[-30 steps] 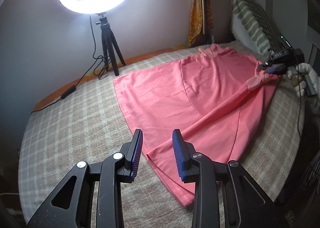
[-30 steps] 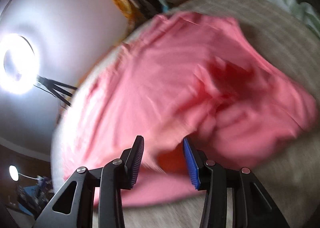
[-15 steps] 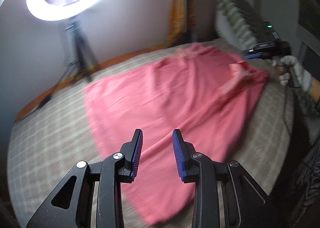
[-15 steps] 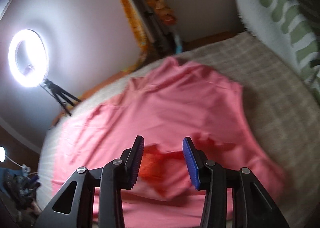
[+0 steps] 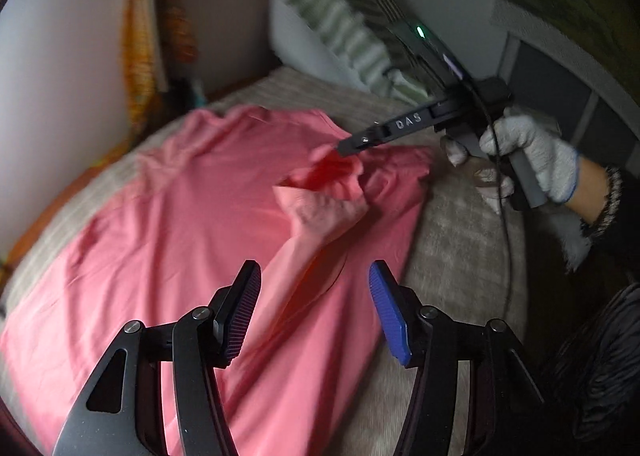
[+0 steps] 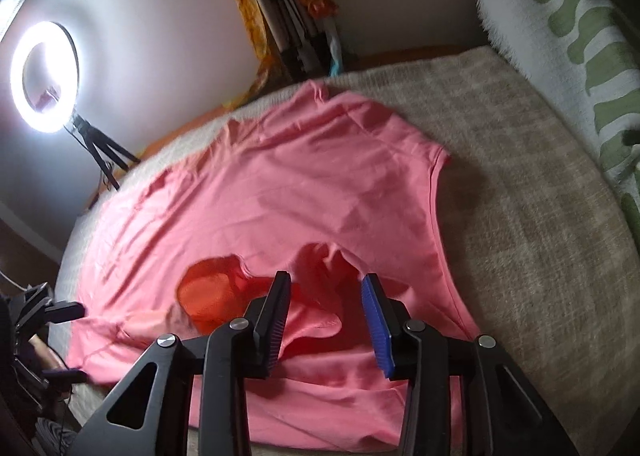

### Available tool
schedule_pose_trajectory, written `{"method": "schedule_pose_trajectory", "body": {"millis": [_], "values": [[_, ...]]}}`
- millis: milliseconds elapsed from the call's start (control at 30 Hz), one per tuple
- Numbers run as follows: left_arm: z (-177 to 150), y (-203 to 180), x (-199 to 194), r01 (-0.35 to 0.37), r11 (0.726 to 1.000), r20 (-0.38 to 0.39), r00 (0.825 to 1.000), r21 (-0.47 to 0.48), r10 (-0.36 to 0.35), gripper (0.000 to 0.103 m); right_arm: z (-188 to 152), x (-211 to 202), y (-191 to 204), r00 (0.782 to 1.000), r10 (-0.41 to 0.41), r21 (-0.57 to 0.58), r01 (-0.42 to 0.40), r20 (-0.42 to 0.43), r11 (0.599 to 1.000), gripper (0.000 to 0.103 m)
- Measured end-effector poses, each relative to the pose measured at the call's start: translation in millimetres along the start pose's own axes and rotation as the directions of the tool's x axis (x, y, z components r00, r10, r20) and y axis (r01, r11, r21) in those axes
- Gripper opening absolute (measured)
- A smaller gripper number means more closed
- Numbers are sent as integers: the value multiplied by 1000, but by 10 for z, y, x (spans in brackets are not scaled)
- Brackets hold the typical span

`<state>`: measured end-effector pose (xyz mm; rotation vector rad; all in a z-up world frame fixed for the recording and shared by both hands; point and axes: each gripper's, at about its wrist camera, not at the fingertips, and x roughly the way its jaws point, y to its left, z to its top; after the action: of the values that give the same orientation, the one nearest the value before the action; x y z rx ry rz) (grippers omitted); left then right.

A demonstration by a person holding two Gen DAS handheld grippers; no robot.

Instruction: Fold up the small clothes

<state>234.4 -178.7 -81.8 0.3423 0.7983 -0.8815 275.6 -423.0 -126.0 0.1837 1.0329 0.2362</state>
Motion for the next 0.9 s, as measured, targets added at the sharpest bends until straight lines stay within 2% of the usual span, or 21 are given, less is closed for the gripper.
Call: {"method": "schedule_pose_trajectory", "body": {"millis": [133,200,267,300,333,367,433,500,567,633,700,767,900], "values": [[118,-66,401,-23,999,-50,998,47,25,55,35,116,-38,999,-11,2,11,-41,1000,26],[106,-87,507,-21,998,-67,997,60,25,55,67,164,-40,998,-1,1,1,-61,1000,11],[122,-134,594,-35,996,-61,997,82,40,55,103,184,-42,998,5,8,-4,-70,1000,4],[130,-143,623,-49,995,-54,997,87,54,53,138,192,-54,997,28,31,-25,-74,999,3],[134,-123,646,-66,995,-46,997,75,69,45,172,198,-70,996,50,54,-46,-71,997,3],[146,-65,675,-78,996,-48,996,50,80,41,203,197,-79,996,70,76,-65,-63,995,3],[165,83,716,-108,994,-55,993,-30,106,39,297,179,-121,995,96,125,-93,-19,988,10],[158,339,712,-163,975,-62,986,-151,155,39,344,125,-198,997,78,163,-80,20,983,42],[137,533,669,-182,955,-61,983,-233,172,39,327,49,-256,998,49,160,-55,45,986,42],[130,646,624,-179,946,-56,984,-271,171,39,278,-28,-318,998,26,151,-33,48,988,42],[113,686,545,-201,942,-50,980,-267,195,39,203,-145,-375,998,-23,119,17,54,993,41],[76,676,447,-212,945,-40,977,-250,209,39,144,-253,-453,997,-40,108,33,63,994,41],[18,571,317,-195,960,-20,981,-202,195,39,-114,-455,-584,998,8,72,-12,57,997,42]]}}
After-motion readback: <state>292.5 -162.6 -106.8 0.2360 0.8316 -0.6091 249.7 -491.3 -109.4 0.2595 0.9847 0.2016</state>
